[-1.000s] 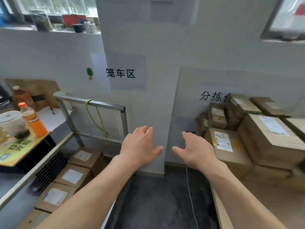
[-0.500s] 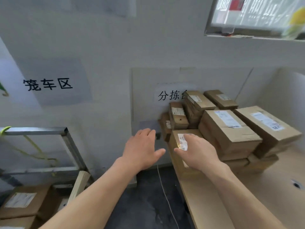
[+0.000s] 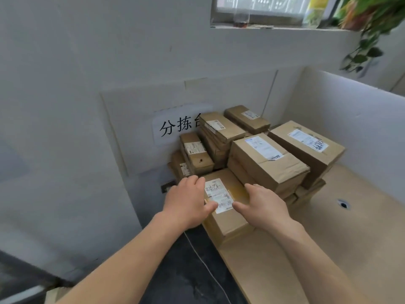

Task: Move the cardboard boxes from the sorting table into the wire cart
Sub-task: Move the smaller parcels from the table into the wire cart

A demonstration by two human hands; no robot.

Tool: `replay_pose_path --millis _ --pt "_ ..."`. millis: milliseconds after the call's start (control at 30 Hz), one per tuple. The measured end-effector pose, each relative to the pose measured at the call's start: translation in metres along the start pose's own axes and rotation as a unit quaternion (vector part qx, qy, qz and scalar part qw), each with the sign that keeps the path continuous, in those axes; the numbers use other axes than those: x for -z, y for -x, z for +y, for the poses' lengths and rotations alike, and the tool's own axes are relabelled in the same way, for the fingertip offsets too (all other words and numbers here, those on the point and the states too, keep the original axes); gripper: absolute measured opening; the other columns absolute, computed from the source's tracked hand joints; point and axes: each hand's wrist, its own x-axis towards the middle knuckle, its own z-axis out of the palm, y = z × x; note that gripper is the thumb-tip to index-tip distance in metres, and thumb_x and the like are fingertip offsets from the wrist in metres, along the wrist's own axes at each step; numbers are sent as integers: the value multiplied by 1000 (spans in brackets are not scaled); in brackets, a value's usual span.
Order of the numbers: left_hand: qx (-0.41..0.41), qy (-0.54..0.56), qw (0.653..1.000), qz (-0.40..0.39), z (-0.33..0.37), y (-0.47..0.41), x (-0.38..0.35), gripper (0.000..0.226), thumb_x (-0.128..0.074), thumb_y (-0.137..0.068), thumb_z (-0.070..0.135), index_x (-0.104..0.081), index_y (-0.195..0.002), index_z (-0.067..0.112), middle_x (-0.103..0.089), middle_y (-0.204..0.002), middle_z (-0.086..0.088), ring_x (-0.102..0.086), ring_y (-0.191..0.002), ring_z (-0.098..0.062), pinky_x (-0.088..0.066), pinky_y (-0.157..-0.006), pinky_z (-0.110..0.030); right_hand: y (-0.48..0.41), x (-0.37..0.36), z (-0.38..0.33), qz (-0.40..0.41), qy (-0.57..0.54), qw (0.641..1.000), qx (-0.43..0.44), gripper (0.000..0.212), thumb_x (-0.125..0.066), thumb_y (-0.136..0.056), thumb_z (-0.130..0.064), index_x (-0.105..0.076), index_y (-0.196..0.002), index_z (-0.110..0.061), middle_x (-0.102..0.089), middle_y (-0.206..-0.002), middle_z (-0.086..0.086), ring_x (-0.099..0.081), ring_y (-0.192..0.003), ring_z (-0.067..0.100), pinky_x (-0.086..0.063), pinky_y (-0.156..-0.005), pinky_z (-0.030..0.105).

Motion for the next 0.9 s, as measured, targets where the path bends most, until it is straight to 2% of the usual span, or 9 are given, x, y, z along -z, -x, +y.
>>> replay_pose_path --millis 133,233,300,400,500,600,733,833,900 --pt "2 6 1000 -29 10 -21 -18 78 -56 -88 65 -37 -149 22 -42 -152 2 -40 -138 -20 -43 -104 -42 -17 -20 21 -38 -6 999 -24 59 -54 -86 -64 -56 -129 -23 -62 -126 -3 -60 -112 20 -50 -83 37" --pt "16 6 998 -61 16 -30 -34 73 -54 -87 64 -40 -146 23 -47 -146 2 -45 -131 -19 -47 -98 -40 -29 -37 32 -80 -17 996 -33 61 -55 -86 -62 -56 -131 -21 -60 -129 -1 -60 -115 21 -49 -84 38" --pt "32 3 996 -81 20 -35 -45 74 -54 -88 64 -38 -147 23 -47 -146 2 -46 -130 -20 -48 -98 -40 -36 -49 40 -108 -22 993 -32 57 -56 -85 -61 -56 -128 -23 -61 -125 -1 -60 -112 21 -49 -83 36" --pt "56 7 993 -106 23 -41 -61 75 -55 -88 63 -37 -148 23 -46 -147 1 -46 -130 -20 -47 -98 -41 -47 -63 49 -141 -25 989 -25 43 -57 -83 -58 -58 -111 -25 -62 -109 -1 -60 -98 22 -49 -75 34" --pt "75 13 990 -119 21 -44 -74 68 -56 -87 61 -42 -143 25 -48 -143 3 -48 -126 -19 -47 -93 -39 -54 -73 53 -125 -14 992 -14 41 -58 -83 -56 -58 -106 -23 -61 -107 3 -61 -97 27 -48 -76 35" --pt "96 24 988 -122 17 -46 -84 67 -57 -86 61 -43 -141 26 -48 -140 4 -49 -123 -18 -48 -88 -37 -61 -76 55 -107 -36 993 -17 47 -59 -83 -56 -57 -118 -25 -64 -111 4 -62 -103 30 -46 -76 35" --pt "138 54 982 -119 13 -46 -96 70 -60 -87 58 -39 -144 22 -41 -142 1 -53 -120 -21 -50 -88 -37 -67 -86 59 -129 -60 990 -15 47 -60 -78 -53 -50 -117 -28 -68 -107 0 -65 -99 27 -44 -66 33" --pt "177 98 972 -121 12 -44 -105 70 -64 -86 51 -37 -145 26 -41 -137 -3 -56 -115 -27 -50 -89 -37 -72 -96 61 -157 -102 982 -28 86 -67 -80 -52 -31 -150 -17 -63 -126 9 -62 -113 30 -50 -82 35" --pt "191 136 964 -127 11 -42 -111 71 -66 -85 45 -35 -146 29 -47 -132 -3 -55 -116 -26 -48 -91 -36 -74 -100 61 -176 -150 972 -37 89 -71 -80 -50 -28 -151 -18 -64 -128 7 -62 -115 29 -51 -86 35"
